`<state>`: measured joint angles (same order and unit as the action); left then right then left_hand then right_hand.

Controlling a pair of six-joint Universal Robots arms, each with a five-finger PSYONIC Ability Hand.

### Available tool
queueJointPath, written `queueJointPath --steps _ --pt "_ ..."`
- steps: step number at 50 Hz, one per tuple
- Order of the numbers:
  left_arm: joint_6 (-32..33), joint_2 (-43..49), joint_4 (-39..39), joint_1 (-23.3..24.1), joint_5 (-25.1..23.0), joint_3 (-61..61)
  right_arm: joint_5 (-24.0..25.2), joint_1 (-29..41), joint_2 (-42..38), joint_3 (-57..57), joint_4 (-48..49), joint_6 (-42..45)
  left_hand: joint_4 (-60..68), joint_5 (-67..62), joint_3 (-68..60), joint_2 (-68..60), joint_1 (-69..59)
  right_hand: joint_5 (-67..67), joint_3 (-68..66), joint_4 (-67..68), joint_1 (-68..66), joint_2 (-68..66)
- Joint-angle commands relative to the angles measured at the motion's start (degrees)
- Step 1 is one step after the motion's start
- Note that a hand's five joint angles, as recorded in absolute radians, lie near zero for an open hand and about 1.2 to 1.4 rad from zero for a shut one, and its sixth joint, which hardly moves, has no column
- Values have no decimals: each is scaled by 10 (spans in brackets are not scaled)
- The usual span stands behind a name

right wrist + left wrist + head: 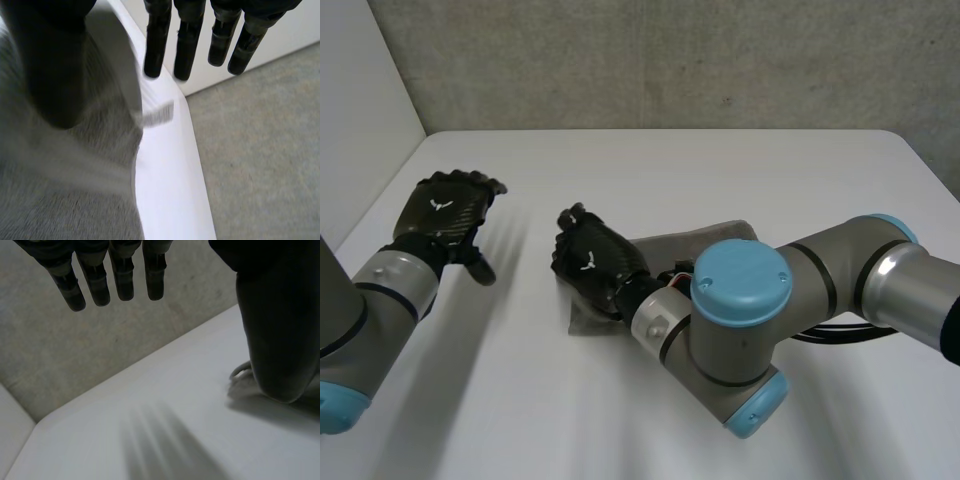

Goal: Fold the towel.

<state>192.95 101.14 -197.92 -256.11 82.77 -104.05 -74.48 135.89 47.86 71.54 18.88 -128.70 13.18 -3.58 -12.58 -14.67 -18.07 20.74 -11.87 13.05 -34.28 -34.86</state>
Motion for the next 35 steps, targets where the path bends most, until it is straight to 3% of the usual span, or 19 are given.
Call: queueJointPath --steps 1,7,16,24,29,35 --pt "-16 21 -5 49 1 45 -30 -88 111 93 0 -79 -32 24 26 34 68 -207 19 -30 243 249" --pt "-38 71 -4 116 5 110 -28 -182 198 202 -1 -186 -32 24 26 34 68 -207 19 -30 243 249" --pt "-55 147 1 183 18 146 -30 -290 220 293 -21 -235 -32 24 26 34 68 -207 19 -30 243 249" --pt "-49 201 2 192 62 146 10 -346 195 312 -30 -267 -32 24 26 34 68 -139 19 -30 175 180" --pt "-49 223 0 191 66 147 54 -351 163 305 -24 -341 -32 24 26 34 68 -27 19 -30 62 68" --pt "-49 235 -2 191 67 148 60 -351 143 303 -23 -369 -32 24 26 34 68 59 19 -30 -24 -18"
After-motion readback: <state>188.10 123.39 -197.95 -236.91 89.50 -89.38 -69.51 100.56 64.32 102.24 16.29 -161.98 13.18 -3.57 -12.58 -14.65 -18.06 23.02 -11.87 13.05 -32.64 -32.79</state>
